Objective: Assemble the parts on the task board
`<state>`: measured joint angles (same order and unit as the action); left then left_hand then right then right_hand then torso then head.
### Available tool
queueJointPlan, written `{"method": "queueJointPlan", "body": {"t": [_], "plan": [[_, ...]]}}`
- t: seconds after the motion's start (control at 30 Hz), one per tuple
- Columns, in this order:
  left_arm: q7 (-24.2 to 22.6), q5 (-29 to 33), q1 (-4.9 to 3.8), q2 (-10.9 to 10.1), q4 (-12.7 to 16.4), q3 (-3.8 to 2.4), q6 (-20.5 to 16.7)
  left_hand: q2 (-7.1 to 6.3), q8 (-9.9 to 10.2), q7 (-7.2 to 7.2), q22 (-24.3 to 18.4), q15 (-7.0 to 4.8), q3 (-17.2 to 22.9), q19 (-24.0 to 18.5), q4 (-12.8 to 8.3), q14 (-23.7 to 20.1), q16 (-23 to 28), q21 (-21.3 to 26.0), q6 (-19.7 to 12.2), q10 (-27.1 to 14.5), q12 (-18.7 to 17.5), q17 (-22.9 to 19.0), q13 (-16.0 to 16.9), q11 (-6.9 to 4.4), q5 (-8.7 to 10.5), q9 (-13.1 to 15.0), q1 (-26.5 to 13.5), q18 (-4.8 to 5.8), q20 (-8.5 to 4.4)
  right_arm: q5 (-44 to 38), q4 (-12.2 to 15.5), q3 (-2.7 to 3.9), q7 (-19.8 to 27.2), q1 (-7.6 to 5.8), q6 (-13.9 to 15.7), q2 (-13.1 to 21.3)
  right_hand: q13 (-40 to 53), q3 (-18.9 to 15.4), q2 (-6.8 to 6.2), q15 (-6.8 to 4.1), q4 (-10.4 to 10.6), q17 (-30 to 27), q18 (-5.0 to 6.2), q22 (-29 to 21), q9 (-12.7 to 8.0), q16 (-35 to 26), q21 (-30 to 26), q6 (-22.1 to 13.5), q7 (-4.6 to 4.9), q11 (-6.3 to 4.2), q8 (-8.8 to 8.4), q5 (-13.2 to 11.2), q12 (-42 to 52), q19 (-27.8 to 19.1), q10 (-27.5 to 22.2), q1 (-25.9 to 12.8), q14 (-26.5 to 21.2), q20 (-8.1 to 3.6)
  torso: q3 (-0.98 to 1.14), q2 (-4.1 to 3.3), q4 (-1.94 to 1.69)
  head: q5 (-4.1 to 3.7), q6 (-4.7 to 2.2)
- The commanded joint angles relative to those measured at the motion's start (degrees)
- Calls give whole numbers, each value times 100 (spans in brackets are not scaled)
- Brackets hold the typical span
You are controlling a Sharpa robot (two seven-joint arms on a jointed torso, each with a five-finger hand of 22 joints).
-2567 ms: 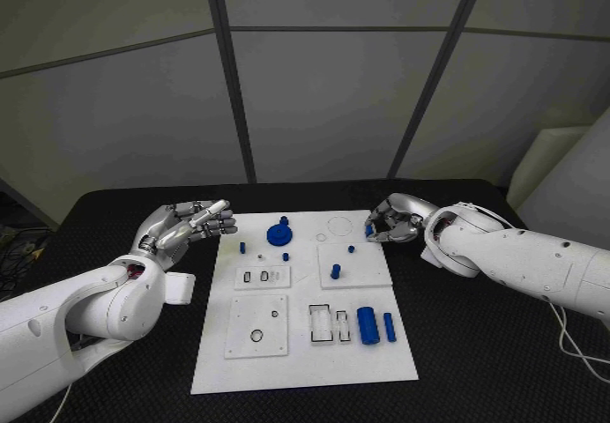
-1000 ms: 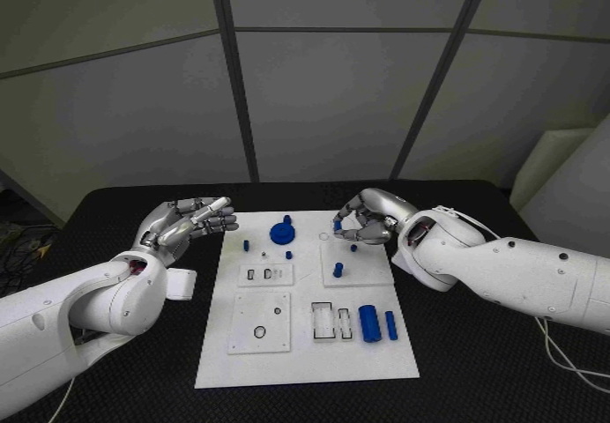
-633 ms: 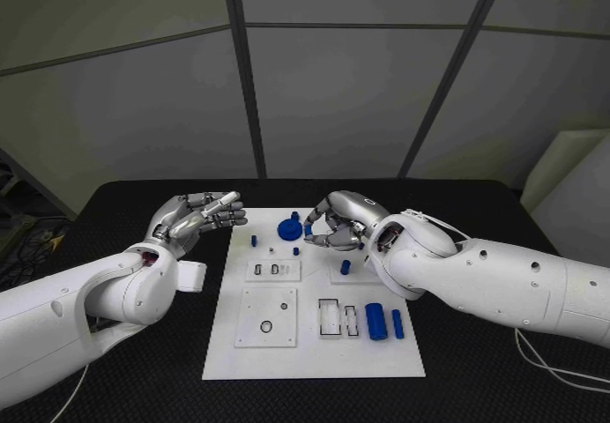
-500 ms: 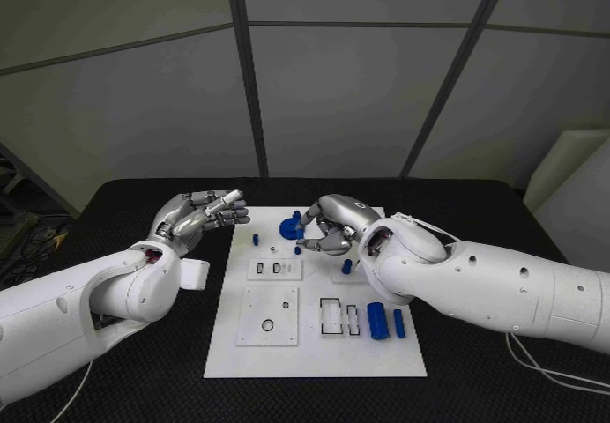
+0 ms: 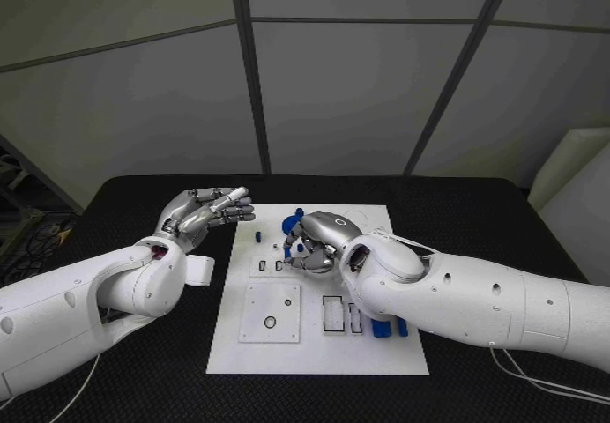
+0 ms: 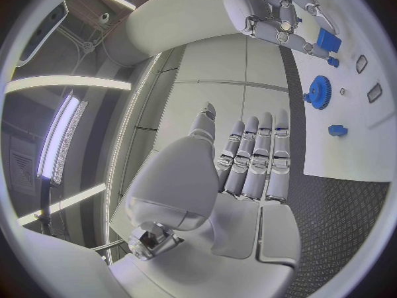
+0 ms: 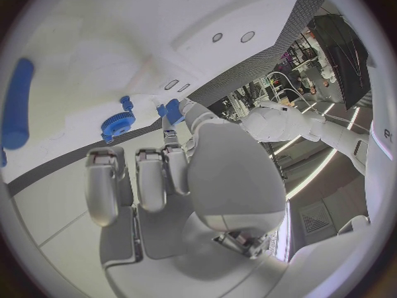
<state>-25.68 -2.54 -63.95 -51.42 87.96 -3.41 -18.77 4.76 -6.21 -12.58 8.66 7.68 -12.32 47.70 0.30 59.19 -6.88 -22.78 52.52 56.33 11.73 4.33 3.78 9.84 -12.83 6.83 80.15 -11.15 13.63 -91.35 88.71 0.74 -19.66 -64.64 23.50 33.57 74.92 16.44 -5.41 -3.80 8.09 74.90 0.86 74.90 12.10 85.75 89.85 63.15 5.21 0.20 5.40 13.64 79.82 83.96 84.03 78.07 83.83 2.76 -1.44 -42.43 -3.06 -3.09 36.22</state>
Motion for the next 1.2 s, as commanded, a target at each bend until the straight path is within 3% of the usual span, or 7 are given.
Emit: {"method": "queueJointPlan", "body": {"t": [0.03, 0.3, 1.2], "plan": [[-18, -19, -10, 0, 25, -6, 64, 41, 26, 4, -6, 37, -7, -10, -22, 22, 18, 39, 48, 39, -15, -7, -2, 2, 28, -6, -3, 77, 46, -306, -26, -17, -146, 7, -157, -57, 714, -12, -6, -39, -33, 614, -86, 1510, 38, -19, 15, 148, -106, -57, -15, 33, -8, 604, 122, -45, 423, -45, 2, -2, -1, 37, 18], [-17, -19, -11, 0, 51, -6, 63, 41, 26, 4, -6, 37, -7, -10, -22, 22, 18, 39, 48, 39, -15, -7, -2, 2, 28, -6, -3, 77, 46, -442, -109, -74, -223, 38, -221, -182, 710, -16, -15, -40, -33, 607, -86, 1510, 39, -23, 15, 147, -106, -57, -19, 36, -13, 604, 120, -53, 421, -46, 3, -4, -3, 56, 39], [-16, -19, -11, -23, 86, -6, 57, 45, 31, 0, -9, 37, -17, -9, -30, 26, 25, 40, 53, 45, -20, -7, -2, 3, 28, -6, -8, 77, 46, -641, -249, -87, -421, 50, -605, -291, 695, -27, -40, -41, -36, 586, -86, 1510, 42, -34, 15, 145, -105, -56, -30, 43, -34, 604, 109, -72, 416, -47, 4, 1, 5, 70, 96]]}}
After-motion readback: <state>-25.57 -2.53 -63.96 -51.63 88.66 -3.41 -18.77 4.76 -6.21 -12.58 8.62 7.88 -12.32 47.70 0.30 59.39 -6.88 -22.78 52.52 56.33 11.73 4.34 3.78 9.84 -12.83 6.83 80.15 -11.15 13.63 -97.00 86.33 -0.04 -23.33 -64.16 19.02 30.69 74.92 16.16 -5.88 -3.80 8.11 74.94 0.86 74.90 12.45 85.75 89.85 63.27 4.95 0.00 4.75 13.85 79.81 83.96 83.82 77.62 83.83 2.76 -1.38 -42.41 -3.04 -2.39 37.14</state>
